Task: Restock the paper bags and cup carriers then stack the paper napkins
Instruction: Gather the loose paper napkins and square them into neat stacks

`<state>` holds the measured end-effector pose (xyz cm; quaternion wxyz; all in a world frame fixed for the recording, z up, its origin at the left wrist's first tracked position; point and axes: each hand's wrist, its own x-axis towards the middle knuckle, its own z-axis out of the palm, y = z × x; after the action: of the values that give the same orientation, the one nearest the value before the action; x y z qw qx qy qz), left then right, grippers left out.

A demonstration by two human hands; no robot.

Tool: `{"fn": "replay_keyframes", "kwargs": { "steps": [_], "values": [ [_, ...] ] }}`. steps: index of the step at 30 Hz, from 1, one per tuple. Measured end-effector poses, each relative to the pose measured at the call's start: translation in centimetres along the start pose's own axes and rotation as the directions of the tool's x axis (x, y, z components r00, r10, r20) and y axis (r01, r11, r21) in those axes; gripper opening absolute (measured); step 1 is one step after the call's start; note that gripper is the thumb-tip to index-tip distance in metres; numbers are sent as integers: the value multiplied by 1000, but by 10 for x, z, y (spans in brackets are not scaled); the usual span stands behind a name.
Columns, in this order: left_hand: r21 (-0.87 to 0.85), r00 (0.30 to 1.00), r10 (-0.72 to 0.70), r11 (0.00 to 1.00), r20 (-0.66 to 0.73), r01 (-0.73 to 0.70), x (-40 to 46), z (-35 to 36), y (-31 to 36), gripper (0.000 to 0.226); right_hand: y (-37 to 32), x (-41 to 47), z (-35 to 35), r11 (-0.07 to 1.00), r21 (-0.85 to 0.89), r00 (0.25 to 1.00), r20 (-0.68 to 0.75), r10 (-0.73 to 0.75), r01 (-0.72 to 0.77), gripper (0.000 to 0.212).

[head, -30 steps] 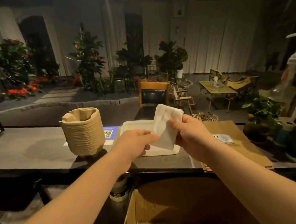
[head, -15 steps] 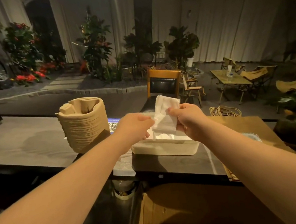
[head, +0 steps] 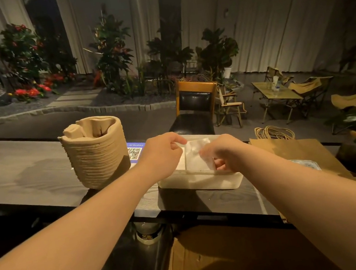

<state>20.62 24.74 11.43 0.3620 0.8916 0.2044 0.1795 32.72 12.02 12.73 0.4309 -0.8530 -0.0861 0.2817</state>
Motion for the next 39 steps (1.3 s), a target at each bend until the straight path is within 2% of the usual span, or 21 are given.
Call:
{"fn": "replay_keyframes", "kwargs": {
  "steps": [2,4,7,9,15,18,20,24,28,30,33,39],
  "values": [
    [37,1000,9,999,6,-9,1,2,-2,28,-6,-2,1,978,-200,995,71,70,-55,42],
    [66,1000,16,998,6,-16,1,5,-4,30,-7,-1,2,933,-350,992,62,111,-83,44],
    [60,1000,13,998,-12,-12,0,7,-6,30,-1,7,3,884,-466,1000,-30,5,-19,28],
    [46,1000,14,999,-25,-13,2,7,-8,30,4,11,3,859,-512,992,-90,-85,27,24],
    [44,1000,3,999,-20,-2,5,9,-9,29,6,18,4,864,-502,994,-82,-78,26,23],
    [34,1000,-2,999,-15,2,5,10,-7,27,10,18,3,878,-474,984,-122,-132,59,13],
    [18,1000,-2,1000,-14,2,5,11,-5,26,13,17,3,886,-453,969,-156,-189,100,16],
    [-36,1000,18,999,-22,-19,-1,12,0,22,18,12,4,859,-443,896,-226,-383,256,20],
    [-84,995,59,994,-75,-65,-12,11,5,20,21,-9,-2,838,-386,816,-281,-505,386,5],
    [-110,991,78,990,-112,-90,-21,10,8,21,27,-20,-8,829,-373,791,-301,-532,416,16],
    [-119,982,96,986,-162,-116,-33,10,16,16,36,-38,-16,794,-387,749,-302,-590,469,18],
    [-148,979,127,978,-158,-150,-81,12,37,9,61,-98,-32,673,-459,647,-241,-723,580,23]
  ]
}}
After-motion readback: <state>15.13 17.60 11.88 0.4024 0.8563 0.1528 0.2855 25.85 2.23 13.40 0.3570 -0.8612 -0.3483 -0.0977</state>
